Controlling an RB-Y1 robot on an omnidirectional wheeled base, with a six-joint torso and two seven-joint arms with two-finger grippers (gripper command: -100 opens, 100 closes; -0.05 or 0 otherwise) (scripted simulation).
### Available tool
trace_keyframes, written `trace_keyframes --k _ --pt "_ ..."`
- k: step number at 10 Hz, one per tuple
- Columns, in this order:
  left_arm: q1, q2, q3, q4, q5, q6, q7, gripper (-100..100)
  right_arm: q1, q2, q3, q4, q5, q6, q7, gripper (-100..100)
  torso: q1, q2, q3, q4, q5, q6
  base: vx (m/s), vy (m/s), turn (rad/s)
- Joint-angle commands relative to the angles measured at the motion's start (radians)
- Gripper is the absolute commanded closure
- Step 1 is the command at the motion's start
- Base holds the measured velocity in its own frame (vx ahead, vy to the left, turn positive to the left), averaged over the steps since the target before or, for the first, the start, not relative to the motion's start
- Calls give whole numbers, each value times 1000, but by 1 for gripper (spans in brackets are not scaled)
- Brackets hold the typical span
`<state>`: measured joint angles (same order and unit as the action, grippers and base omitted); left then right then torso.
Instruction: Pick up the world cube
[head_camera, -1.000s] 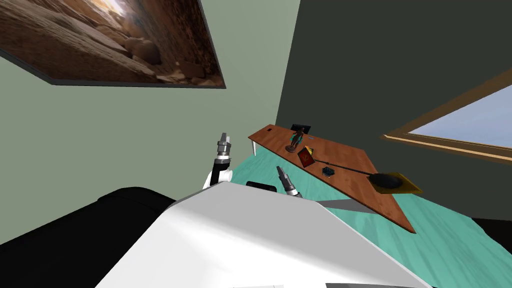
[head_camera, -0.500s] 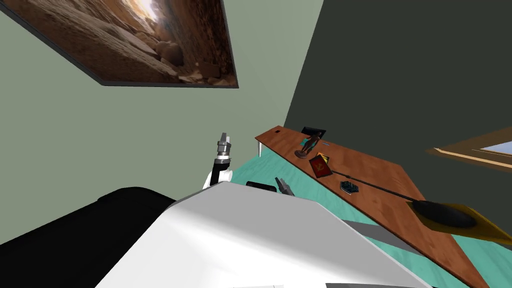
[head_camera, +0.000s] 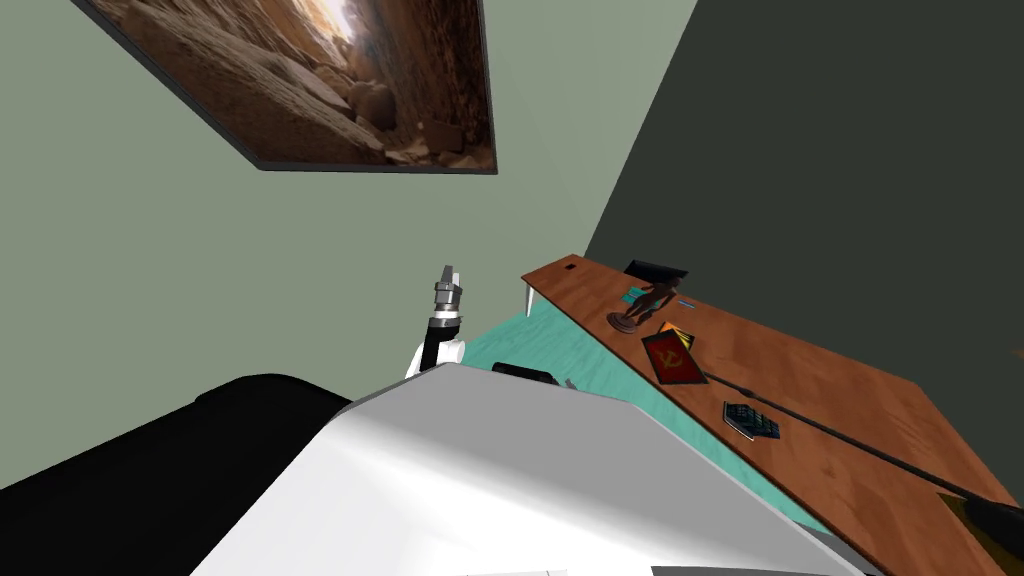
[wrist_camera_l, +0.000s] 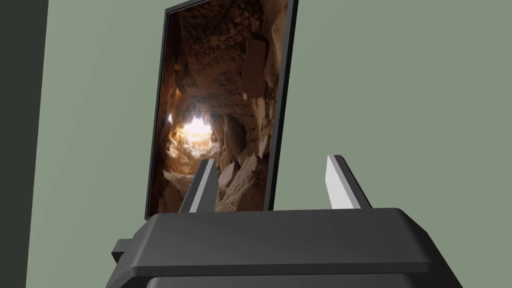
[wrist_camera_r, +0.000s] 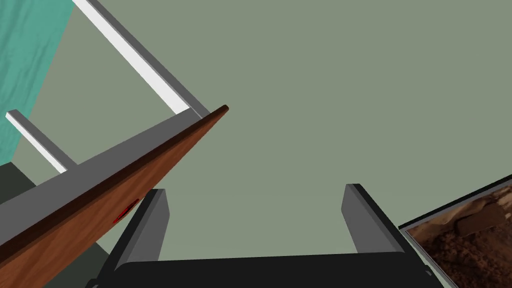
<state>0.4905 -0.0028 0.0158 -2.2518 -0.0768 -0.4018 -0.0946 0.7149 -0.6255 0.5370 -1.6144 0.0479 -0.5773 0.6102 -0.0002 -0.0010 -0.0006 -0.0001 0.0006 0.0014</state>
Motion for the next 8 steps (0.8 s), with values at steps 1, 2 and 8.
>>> trace_keyframes --k 1,2,8 --pt "0 0 0 0 0 0 0 0 -2 -3 6 31 1 -2 16 -100 0 0 0 0 0 0 42 2 -61" --pt "0 0 0 0 0 0 0 0 11 -43 27 56 0 0 55 -100 0 2 1 0 0 0 49 2 286" --pt "0 0 0 0 0 0 0 0 52 -149 85 221 -10 5 157 -100 -3 1 1 1 0 -1 55 -18 221"
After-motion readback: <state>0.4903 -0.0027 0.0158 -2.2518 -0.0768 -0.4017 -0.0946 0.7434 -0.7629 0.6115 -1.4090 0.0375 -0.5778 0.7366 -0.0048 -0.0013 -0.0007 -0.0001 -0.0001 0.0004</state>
